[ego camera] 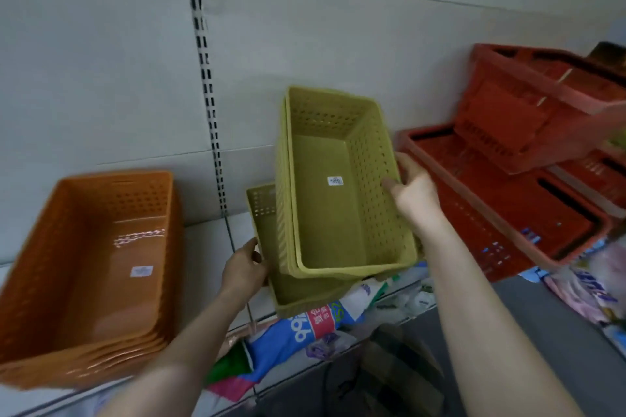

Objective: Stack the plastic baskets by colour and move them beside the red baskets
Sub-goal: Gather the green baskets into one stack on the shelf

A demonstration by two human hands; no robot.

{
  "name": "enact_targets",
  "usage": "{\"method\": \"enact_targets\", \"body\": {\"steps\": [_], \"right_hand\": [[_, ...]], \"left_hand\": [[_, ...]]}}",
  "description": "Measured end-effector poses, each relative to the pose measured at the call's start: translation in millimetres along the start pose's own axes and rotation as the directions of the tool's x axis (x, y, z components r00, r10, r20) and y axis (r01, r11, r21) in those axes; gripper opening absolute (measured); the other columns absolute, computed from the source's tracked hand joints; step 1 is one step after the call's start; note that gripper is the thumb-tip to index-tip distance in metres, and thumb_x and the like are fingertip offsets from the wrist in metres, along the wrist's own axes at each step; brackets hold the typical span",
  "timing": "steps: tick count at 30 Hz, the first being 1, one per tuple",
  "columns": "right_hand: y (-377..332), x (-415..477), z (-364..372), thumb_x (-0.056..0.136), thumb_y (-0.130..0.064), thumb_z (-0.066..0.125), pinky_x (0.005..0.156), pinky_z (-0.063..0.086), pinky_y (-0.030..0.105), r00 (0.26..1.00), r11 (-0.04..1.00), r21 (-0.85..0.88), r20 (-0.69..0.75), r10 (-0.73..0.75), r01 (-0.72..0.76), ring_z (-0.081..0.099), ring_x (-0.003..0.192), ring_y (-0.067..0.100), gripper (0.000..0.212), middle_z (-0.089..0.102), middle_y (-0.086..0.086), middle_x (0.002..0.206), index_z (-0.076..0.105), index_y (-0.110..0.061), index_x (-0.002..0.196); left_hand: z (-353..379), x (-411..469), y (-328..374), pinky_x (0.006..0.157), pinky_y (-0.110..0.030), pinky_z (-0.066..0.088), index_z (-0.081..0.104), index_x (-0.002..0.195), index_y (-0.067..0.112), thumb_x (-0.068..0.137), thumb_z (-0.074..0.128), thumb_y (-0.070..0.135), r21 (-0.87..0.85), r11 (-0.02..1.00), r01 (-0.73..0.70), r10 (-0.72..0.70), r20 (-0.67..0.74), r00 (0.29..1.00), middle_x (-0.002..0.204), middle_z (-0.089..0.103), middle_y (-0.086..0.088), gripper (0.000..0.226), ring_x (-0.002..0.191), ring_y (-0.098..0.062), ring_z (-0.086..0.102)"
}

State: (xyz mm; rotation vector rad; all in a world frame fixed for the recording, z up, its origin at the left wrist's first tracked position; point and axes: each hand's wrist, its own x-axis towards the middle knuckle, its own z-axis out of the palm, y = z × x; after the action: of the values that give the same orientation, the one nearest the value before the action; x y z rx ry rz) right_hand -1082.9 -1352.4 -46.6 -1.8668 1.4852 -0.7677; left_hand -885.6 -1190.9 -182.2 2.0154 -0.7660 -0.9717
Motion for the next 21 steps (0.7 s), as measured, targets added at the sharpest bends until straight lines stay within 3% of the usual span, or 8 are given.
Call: {"method": "enact_targets", "body": {"steps": [3,5,9,12,15,17,19,21], "right_hand": [[1.3,15.2,24.0,0.092,-0.008,0.058,0.095,0.053,0.046,0.988,0.997,0.075,0.151,-0.017,0.006,0.065,0.108,0.027,0.048,0.065,0.003,0.127,0.053,-0.025,0.137],[7.5,20.8,33.6,0.093,-0.008,0.057,0.095,0.051,0.038,0.973,0.998,0.051,0.228,-0.042,0.031,0.064,0.110,0.025,0.045,0.066,0.000,0.120,0.055,-0.022,0.136],[27.2,15.8,51.1,0.095,-0.008,0.054,0.081,0.044,0.027,0.923,0.993,-0.028,0.371,-0.098,0.117,0.057,0.093,0.016,0.041,0.062,-0.003,0.109,0.055,-0.021,0.134],[47.9,8.7,71.8,0.097,-0.005,0.048,0.075,0.047,0.028,0.906,0.987,-0.089,0.414,-0.083,0.131,0.060,0.087,0.018,0.044,0.065,0.004,0.119,0.050,-0.020,0.138],[65.7,6.5,82.7,0.098,-0.005,0.046,0.057,0.042,0.023,0.905,0.990,-0.090,0.422,-0.059,0.106,0.052,0.068,0.003,0.045,0.061,-0.003,0.106,0.043,-0.023,0.139],[71.5,8.4,83.4,0.098,-0.008,0.046,0.068,0.045,0.026,0.887,0.991,-0.059,0.455,-0.078,0.118,0.054,0.075,0.009,0.040,0.062,0.000,0.109,0.044,-0.023,0.135],[74.1,12.1,78.2,0.101,-0.017,0.045,0.081,0.041,0.028,0.868,0.992,-0.018,0.487,-0.098,0.122,0.055,0.091,0.016,0.035,0.062,0.004,0.124,0.047,-0.022,0.135],[81.6,22.4,68.6,0.104,-0.029,0.040,0.089,0.039,0.029,0.884,0.992,-0.014,0.455,-0.104,0.124,0.057,0.113,0.024,0.037,0.058,0.007,0.136,0.049,-0.019,0.138]], "left_hand": [[-6.6,-10.0,0.2,0.077,-0.044,0.060,0.044,0.141,0.019,0.093,0.056,0.011,-0.090,0.995,0.046,-0.049,-0.037,0.998,0.100,0.061,-0.008,0.051,0.083,-0.028,0.069],[-7.6,-15.1,0.2,0.076,-0.040,0.059,0.043,0.143,0.017,0.095,0.053,0.010,-0.176,0.980,0.094,-0.107,-0.062,0.992,0.103,0.061,-0.009,0.049,0.088,-0.027,0.067],[-1.0,-29.3,12.9,0.074,-0.037,0.055,0.055,0.128,0.011,0.099,0.043,0.038,-0.428,0.880,0.205,-0.256,-0.066,0.964,0.112,0.062,-0.009,0.041,0.098,-0.025,0.062],[10.2,-43.0,34.6,0.064,-0.027,0.048,0.056,0.116,0.018,0.097,0.030,0.056,-0.446,0.869,0.213,-0.258,-0.043,0.965,0.106,0.059,-0.003,0.050,0.089,-0.015,0.058],[21.4,-45.3,42.7,0.073,-0.026,0.048,0.055,0.129,0.017,0.094,0.031,0.062,-0.366,0.916,0.166,-0.212,-0.089,0.973,0.117,0.060,-0.007,0.062,0.103,-0.021,0.058],[26.3,-43.8,44.8,0.079,-0.029,0.047,0.049,0.138,0.012,0.096,0.036,0.056,-0.304,0.942,0.142,-0.193,-0.144,0.971,0.130,0.059,-0.015,0.062,0.109,-0.026,0.058],[32.1,-43.1,46.8,0.078,-0.030,0.047,0.047,0.139,0.010,0.098,0.037,0.049,-0.280,0.951,0.132,-0.188,-0.183,0.965,0.131,0.059,-0.016,0.058,0.103,-0.025,0.057],[37.9,-41.4,48.6,0.087,-0.034,0.045,0.048,0.138,0.010,0.100,0.036,0.044,-0.244,0.962,0.125,-0.185,-0.242,0.952,0.132,0.058,-0.016,0.052,0.110,-0.029,0.057]]}}
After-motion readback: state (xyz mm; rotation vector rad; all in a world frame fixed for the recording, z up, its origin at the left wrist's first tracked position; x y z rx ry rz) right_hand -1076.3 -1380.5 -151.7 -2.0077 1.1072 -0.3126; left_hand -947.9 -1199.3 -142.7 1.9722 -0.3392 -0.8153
